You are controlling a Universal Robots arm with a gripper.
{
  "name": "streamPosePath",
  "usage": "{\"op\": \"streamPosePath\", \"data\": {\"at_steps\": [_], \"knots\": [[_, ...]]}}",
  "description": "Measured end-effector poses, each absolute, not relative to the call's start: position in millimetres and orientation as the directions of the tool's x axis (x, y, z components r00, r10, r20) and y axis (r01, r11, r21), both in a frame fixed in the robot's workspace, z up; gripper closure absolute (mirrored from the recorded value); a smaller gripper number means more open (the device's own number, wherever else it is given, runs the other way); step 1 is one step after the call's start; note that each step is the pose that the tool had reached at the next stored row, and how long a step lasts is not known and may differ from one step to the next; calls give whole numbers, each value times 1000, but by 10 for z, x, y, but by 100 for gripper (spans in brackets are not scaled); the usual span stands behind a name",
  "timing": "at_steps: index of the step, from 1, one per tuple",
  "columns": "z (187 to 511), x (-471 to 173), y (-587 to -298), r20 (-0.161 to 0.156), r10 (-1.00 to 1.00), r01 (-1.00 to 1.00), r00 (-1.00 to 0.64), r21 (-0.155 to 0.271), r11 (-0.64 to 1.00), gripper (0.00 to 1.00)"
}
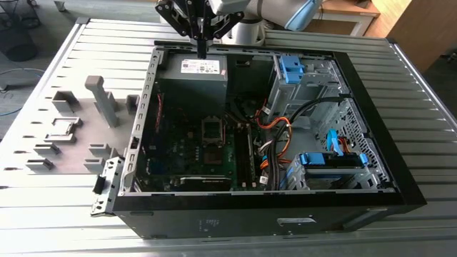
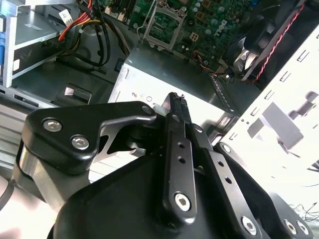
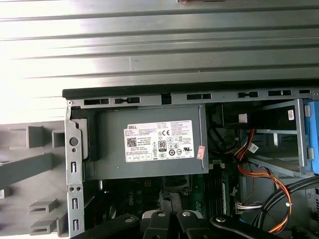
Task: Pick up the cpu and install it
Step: 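Reach for the cpu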
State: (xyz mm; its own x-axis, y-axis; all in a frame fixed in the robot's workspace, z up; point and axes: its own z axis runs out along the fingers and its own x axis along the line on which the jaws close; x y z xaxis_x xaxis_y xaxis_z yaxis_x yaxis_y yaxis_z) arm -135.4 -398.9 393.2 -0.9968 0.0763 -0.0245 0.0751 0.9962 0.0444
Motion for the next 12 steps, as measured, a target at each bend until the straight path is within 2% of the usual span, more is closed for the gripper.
{"op": "streamPosePath", "data": {"at_steps": [12], "knots": [[3932, -1437, -3990, -24, 76, 75, -997, 44, 996, 89]]}}
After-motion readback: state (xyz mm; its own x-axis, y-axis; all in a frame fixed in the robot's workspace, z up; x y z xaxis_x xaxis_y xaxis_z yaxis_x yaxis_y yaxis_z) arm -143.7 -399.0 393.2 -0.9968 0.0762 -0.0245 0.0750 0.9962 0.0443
